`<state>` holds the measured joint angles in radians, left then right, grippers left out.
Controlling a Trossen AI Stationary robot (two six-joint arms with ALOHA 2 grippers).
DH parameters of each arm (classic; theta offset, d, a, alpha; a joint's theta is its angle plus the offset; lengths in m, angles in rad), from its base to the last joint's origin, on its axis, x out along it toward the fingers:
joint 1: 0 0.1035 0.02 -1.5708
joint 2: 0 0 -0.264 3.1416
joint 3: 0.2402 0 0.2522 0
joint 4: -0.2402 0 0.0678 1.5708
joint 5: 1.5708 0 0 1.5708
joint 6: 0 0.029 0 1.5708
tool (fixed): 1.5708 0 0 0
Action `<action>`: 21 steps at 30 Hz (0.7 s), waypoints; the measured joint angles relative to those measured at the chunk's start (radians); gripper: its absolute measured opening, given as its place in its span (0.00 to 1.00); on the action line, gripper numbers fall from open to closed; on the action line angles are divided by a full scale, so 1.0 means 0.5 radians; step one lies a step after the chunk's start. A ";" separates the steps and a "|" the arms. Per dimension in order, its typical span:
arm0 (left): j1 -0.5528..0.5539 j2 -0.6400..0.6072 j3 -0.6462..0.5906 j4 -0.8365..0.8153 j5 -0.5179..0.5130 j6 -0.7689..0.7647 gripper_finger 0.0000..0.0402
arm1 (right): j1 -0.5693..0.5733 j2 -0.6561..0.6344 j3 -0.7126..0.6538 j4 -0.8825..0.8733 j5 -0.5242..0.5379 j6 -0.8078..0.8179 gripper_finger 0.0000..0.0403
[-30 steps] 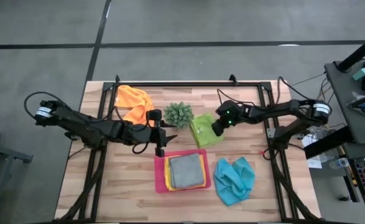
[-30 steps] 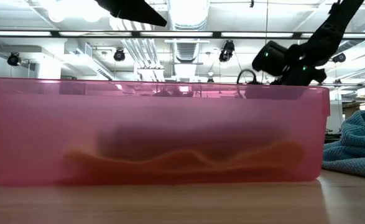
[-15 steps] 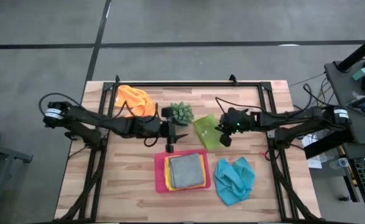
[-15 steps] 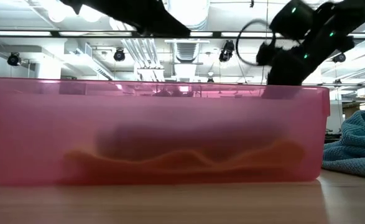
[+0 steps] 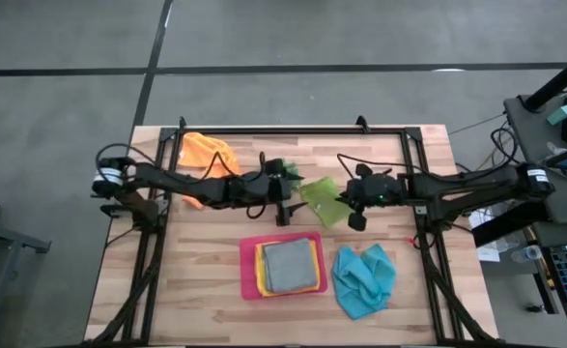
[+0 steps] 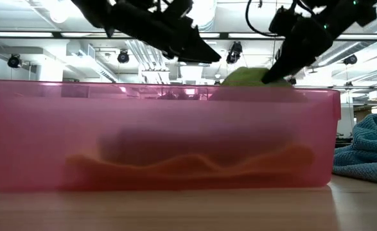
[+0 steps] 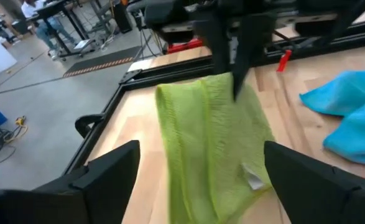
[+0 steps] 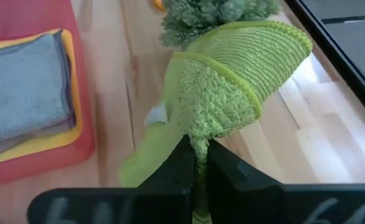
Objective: Fold microfiber towels
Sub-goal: Put the green microfiber cloth into the pink bin
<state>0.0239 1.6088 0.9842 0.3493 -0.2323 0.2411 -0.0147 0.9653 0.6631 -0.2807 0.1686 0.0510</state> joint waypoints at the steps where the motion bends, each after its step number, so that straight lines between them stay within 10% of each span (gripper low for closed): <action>1: 0.008 0.023 0.012 0.021 0.019 -0.001 0.81 | 0.010 0.008 0.035 -0.044 0.012 -0.012 0.03; 21: 0.109 0.443 0.180 0.318 0.429 -0.144 0.80 | 0.122 0.224 0.462 -0.436 0.086 -0.142 0.03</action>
<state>0.0786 1.8301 1.0744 0.5081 -0.0179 0.1694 0.0463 1.0774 0.8944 -0.4987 0.2114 -0.0202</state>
